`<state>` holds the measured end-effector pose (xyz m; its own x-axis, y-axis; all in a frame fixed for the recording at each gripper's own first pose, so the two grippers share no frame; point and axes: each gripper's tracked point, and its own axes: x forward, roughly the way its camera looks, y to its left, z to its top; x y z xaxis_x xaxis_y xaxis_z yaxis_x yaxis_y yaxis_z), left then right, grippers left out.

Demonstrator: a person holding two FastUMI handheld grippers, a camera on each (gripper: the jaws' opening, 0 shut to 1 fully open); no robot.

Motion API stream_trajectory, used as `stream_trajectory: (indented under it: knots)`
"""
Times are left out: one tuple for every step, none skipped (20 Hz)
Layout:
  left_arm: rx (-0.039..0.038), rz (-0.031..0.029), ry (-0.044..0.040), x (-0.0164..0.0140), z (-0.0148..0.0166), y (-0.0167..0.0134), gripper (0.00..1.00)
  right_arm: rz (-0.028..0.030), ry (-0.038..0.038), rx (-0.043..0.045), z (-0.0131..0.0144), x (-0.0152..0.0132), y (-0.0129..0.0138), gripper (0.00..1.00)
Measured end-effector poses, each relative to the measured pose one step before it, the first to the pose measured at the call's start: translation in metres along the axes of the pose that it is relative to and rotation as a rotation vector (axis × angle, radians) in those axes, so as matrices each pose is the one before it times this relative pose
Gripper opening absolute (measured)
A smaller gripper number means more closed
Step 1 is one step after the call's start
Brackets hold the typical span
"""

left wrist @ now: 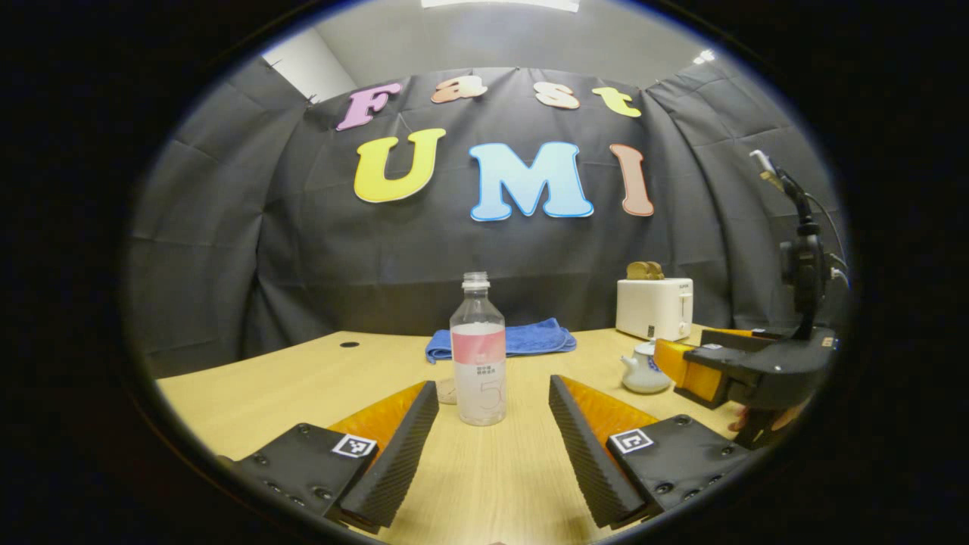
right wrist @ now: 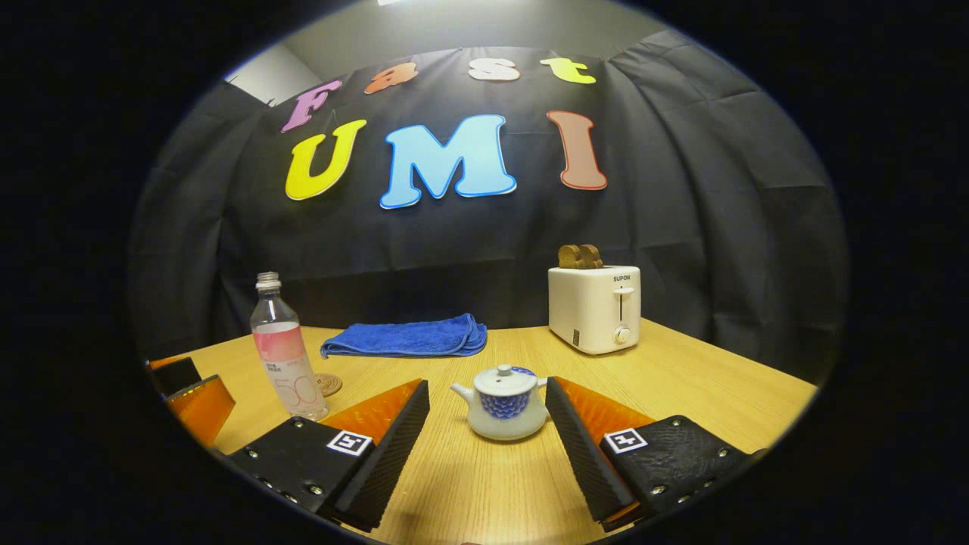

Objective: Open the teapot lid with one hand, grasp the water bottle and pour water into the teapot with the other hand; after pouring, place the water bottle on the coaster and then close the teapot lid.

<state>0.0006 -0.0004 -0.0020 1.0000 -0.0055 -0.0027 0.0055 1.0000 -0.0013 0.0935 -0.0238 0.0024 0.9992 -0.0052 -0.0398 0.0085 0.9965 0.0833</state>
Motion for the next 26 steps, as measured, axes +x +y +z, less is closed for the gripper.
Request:
stream_trajectory:
  knots:
    - [-0.00074, -0.00505, -0.00042, 0.00013, 0.00138, -0.00088, 1.0, -0.00859, -0.00047, 0.00058, 0.00126, 0.00848, -0.00327, 0.95]
    - [0.00009, -0.00417, 0.00099, -0.00008, -0.00085, -0.00082, 1.0, -0.013, -0.00653, -0.02741, 0.00164, 0.01182, -0.00341, 0.96]
    - [-0.00018, -0.00127, -0.00018, 0.00026, -0.00009, 0.00009, 1.0, -0.00663, -0.00228, -0.03654, 0.00094, 0.00919, -0.00079, 0.92]
    - [-0.00017, -0.00024, 0.001, 0.0, 0.00005, 0.00039, 1.0, -0.00149, 0.00614, -0.03112, -0.00057, 0.00857, 0.00146, 0.92]
    - [0.00006, 0.00036, -0.00123, -0.00026, 0.00006, -0.00007, 1.0, 0.01253, 0.01029, -0.03075, -0.00072, 0.0075, 0.00275, 0.92]
    - [-0.00002, -0.00005, 0.00057, 0.00033, 0.00032, -0.00064, 1.0, 0.00531, 0.00074, -0.01339, 0.00196, 0.00478, 0.00228, 0.9]
    - [0.00019, 0.0001, -0.00012, -0.00047, 0.00085, -0.00016, 1.0, 0.00035, -0.00519, -0.01355, 0.0016, 0.00462, 0.00231, 0.82]
    - [-0.00027, 0.00023, 0.00031, 0.00039, -0.00141, 0.00098, 1.0, -0.00531, -0.00087, -0.00289, 0.00119, 0.00342, 0.0006, 0.81]
    - [0.00024, -0.00011, -0.00011, -0.00055, 0.00006, -0.00035, 1.0, 0.0001, 0.0056, 0.00403, -0.00141, 0.00137, 0.00166, 0.8]
    - [-0.00029, 0.00002, 0.00029, 0.00001, 0.00052, -0.00047, 1.0, 0.00372, 0.00072, 0.01755, 0.00157, 0.00202, -0.00036, 0.77]
    - [-0.00007, -0.00003, -0.00024, -0.00021, -0.00037, 0.00069, 1.0, -0.01352, 0.00151, 0.01754, -0.00117, 0.00364, -0.00398, 0.71]
    - [-0.00002, -0.00007, 0.00007, 0.00037, 0.00081, -0.00038, 1.0, -0.01549, -0.00107, 0.015, 0.00152, 0.00145, -0.00403, 0.65]
    - [0.00017, -0.00007, 0.00001, 0.0001, -0.00072, -0.00007, 1.0, -0.00689, 0.00816, 0.00706, -0.00212, 0.00355, -0.00146, 0.58]
    - [-0.00021, 0.00013, -0.00014, -0.00009, 0.00074, -0.00019, 1.0, -0.00892, 0.01801, 0.00992, -0.00265, 0.00349, -0.00221, 0.58]
    - [0.00012, 0.00003, 0.00038, -0.0002, -0.00036, -0.00018, 1.0, 0.00885, 0.02482, 0.0139, -0.00625, 0.00475, 0.00128, 0.58]
    - [-0.00012, 0.0, -0.00022, -0.00029, -0.00095, 0.00044, 1.0, 0.01039, 0.01578, 0.00806, 0.00367, -0.01046, 0.00241, 0.57]
    - [-0.0002, 0.00037, -0.00048, -0.00054, 0.00091, 0.00007, 1.0, -0.01608, -0.00072, -0.0033, -0.00391, 0.01145, -0.00059, 0.28]
    - [0.00055, -0.00062, 0.00124, 0.00051, 0.00112, -0.00056, 1.0, 0.00333, 0.01042, -0.01411, -0.0006, -0.00003, 0.00085, 0.23]
    - [-0.00022, 0.00031, -0.00179, 0.00062, -0.00096, 0.0002, 1.0, -0.00288, -0.01131, -0.01448, 0.0034, -0.00394, -0.00231, 0.24]
    - [0.00116, -0.00047, -0.00156, 0.00072, 0.00029, -0.00022, 1.0, -0.02547, -0.00045, 0.00976, 0.00247, -0.00407, -0.00244, 0.24]
    - [-0.00107, 0.00049, 0.00199, -0.00047, 0.0, 0.00017, 1.0, -0.00854, 0.00128, -0.01087, -0.00321, 0.01198, -0.00297, 0.07]
    - [0.00075, 0.00019, -0.00019, 0.0004, 0.00034, 0.00038, 1.0, 0.00212, -0.0042, -0.00977, 0.00011, 0.00234, -0.0014, 0.07]
    - [-0.00047, 0.00025, 0.00029, -0.00018, -0.0004, -0.00011, 1.0, 0.00067, 0.00041, -0.01265, -0.00135, -0.00192, 0.00138, 0.07]
    - [0.00049, -0.00013, 0.00006, -0.00051, -0.00011, -0.00004, 1.0, 0.00297, -0.00428, -0.00534, 0.00105, -0.00137, 0.00059, 0.07]
    - [-0.00022, 0.0002, 0.00013, -0.00025, -0.00035, 0.00007, 1.0, 0.00386, -0.00466, 0.00416, 0.00148, 0.0, -0.0006, 0.07]
    - [-0.00025, 0.00014, -0.00012, 0.00013, -0.00009, -0.00015, 1.0, 0.0017, -0.00296, 0.00886, 0.00093, -0.00072, -0.00055, 0.07]
